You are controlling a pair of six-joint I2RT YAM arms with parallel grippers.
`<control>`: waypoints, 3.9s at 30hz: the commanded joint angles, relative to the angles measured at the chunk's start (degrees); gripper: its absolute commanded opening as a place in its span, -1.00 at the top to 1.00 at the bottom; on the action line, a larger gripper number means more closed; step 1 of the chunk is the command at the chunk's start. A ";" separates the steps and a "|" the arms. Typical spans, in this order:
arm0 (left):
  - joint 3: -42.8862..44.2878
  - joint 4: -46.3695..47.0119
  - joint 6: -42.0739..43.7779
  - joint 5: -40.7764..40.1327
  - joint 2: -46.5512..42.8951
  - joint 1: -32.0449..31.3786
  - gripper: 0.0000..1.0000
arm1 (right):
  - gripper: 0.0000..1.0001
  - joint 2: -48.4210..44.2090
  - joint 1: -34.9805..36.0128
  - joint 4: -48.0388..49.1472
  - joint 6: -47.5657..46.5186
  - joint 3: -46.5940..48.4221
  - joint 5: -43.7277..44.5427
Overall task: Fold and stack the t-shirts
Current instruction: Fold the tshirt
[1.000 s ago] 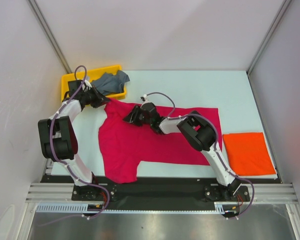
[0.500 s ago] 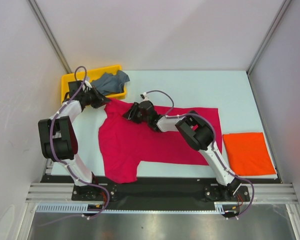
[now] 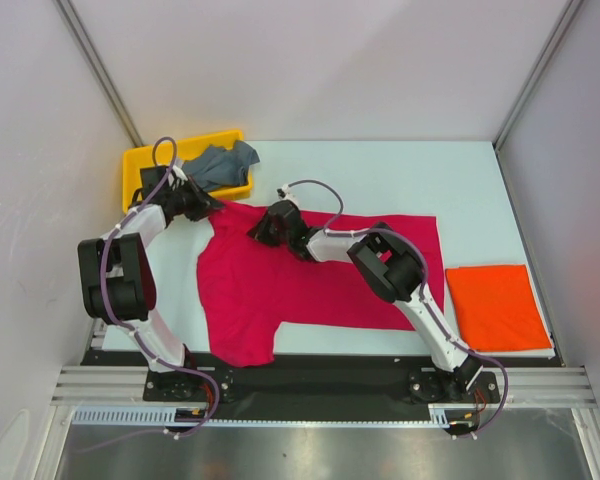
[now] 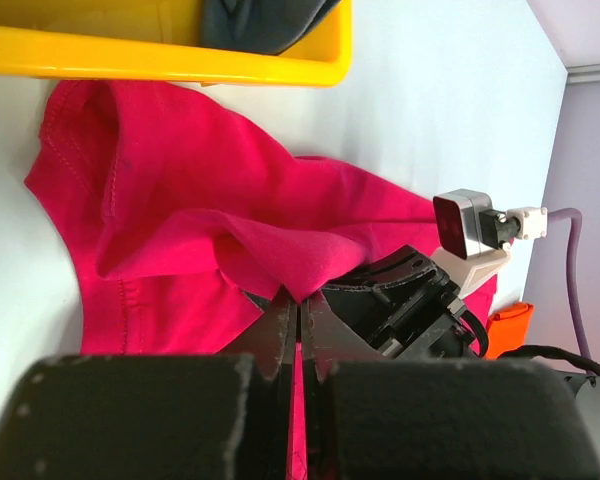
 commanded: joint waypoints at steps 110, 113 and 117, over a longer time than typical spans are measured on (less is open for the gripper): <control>24.36 -17.42 14.78 -23.97 9.72 3.14 -0.36 | -0.16 -28.83 -53.50 -61.83 -37.97 -7.62 -20.42; 11.44 -11.70 15.13 -23.54 2.04 1.91 -0.46 | -0.23 -28.39 -54.03 -62.80 -38.58 -6.47 -18.21; 8.59 -11.74 18.56 -17.14 3.57 0.06 -0.46 | -0.36 -26.55 -55.61 -63.07 -39.81 -6.12 -16.97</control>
